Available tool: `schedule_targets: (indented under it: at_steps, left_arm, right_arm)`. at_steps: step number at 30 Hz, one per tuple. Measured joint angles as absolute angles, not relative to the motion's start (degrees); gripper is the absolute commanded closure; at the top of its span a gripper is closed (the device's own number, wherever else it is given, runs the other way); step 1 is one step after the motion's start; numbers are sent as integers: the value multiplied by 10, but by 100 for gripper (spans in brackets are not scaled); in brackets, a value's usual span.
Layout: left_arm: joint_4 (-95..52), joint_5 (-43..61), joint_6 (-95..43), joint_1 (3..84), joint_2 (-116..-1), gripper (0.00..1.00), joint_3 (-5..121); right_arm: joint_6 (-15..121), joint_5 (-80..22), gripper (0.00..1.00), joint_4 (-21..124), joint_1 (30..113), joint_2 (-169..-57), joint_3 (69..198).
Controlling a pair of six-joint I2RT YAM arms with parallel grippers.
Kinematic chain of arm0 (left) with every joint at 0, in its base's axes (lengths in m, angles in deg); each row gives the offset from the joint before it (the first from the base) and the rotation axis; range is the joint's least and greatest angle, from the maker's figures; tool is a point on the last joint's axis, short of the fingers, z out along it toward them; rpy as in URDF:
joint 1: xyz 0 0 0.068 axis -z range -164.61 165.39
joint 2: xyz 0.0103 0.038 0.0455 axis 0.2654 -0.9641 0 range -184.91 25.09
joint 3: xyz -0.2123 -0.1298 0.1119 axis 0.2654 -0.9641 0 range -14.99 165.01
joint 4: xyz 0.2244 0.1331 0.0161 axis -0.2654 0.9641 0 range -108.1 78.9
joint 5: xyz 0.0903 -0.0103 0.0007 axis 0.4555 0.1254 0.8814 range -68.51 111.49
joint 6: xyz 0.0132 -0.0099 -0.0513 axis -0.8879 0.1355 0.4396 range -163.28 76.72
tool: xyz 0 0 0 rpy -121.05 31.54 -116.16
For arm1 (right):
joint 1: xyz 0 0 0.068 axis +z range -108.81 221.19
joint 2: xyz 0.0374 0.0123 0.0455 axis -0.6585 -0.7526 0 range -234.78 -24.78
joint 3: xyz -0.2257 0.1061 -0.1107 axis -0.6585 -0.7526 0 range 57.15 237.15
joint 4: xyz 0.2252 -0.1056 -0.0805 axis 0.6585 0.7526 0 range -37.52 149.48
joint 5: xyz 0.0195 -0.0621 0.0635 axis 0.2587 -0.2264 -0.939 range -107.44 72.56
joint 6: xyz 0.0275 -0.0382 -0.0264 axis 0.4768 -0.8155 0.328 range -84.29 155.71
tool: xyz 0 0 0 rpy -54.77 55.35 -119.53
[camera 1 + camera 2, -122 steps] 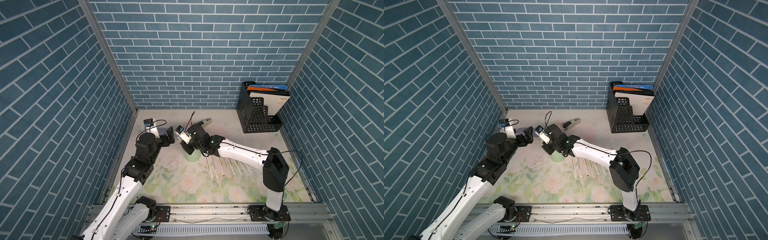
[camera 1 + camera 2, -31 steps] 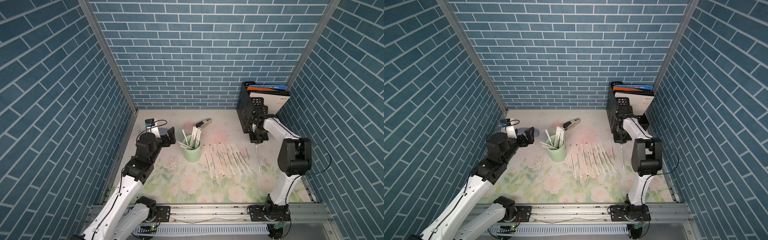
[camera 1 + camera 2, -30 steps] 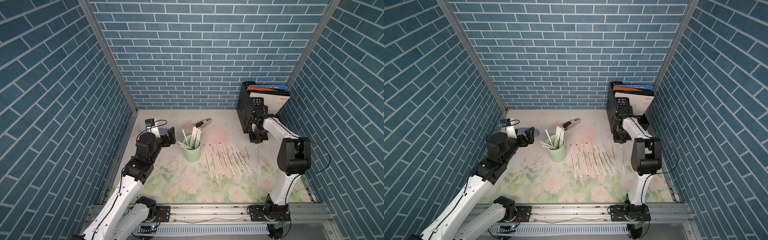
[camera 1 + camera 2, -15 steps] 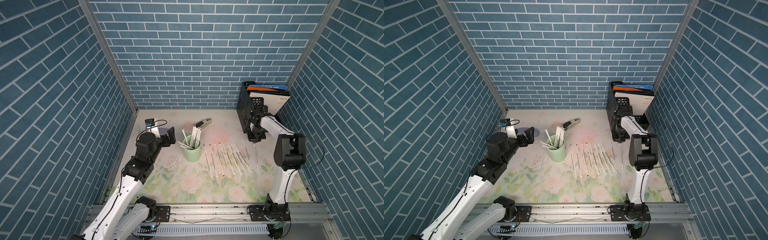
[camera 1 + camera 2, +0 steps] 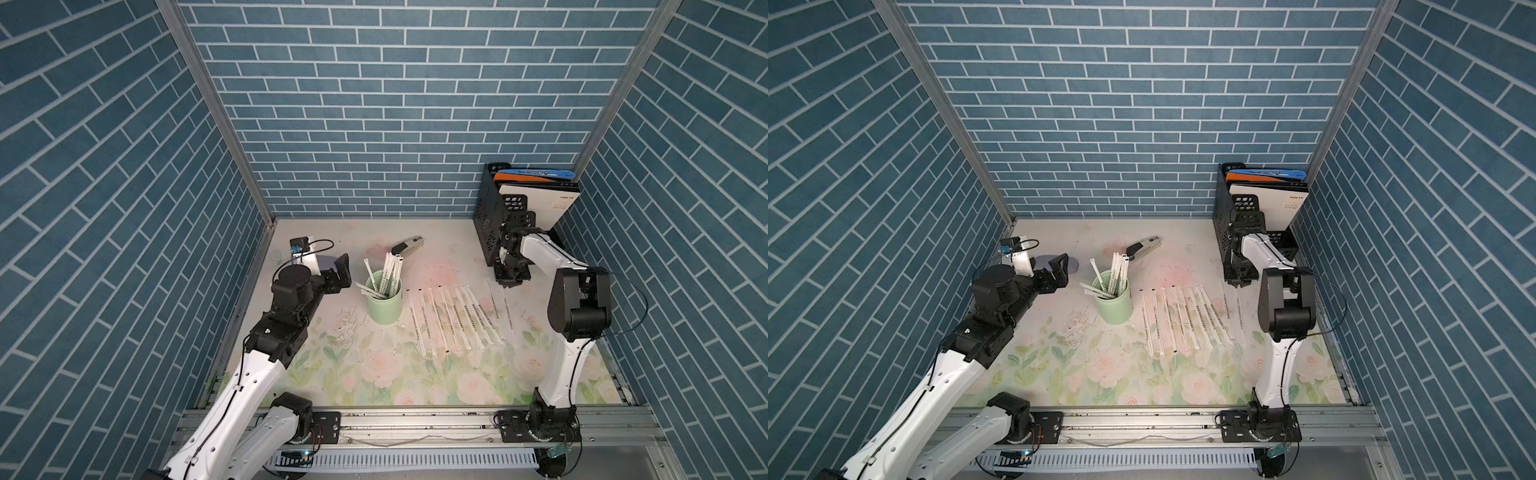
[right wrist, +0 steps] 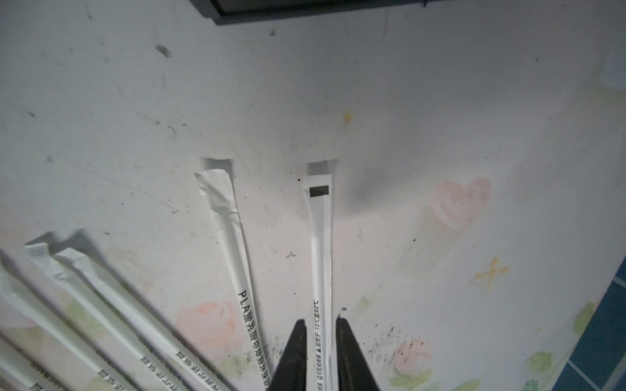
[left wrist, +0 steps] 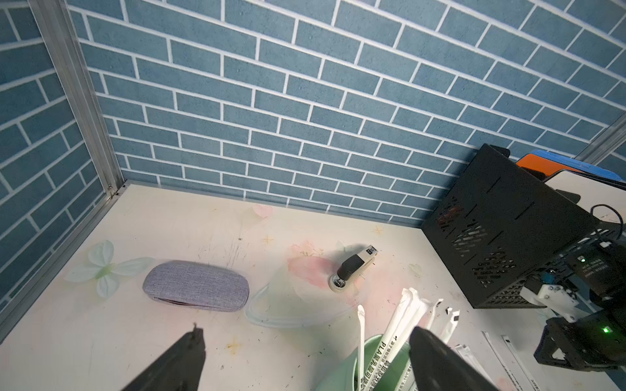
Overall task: Take the straws out of the storage container
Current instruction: Place the straw at the center of the board, then pick up the straw from the container.
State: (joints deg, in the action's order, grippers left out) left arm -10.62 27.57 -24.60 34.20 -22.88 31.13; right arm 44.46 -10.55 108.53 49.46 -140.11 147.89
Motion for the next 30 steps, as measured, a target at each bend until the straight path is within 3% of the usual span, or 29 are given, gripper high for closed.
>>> schedule_targets:
  at_steps: [5,14,19,30]
  left_arm:
    - [-106,276,-246,341,-229,1,311]
    - [-106,276,-246,340,-229,0,311]
    - [-106,276,-246,340,-231,1,311]
    - [-106,276,-246,340,-234,1,311]
  right_arm:
    - [444,-126,80,1028,520,-1333,1418]
    - [452,-223,73,775,745,-1098,1299]
    - [471,-275,69,680,785,-1117,1301]
    - [475,-303,66,653,867,-1211,1342]
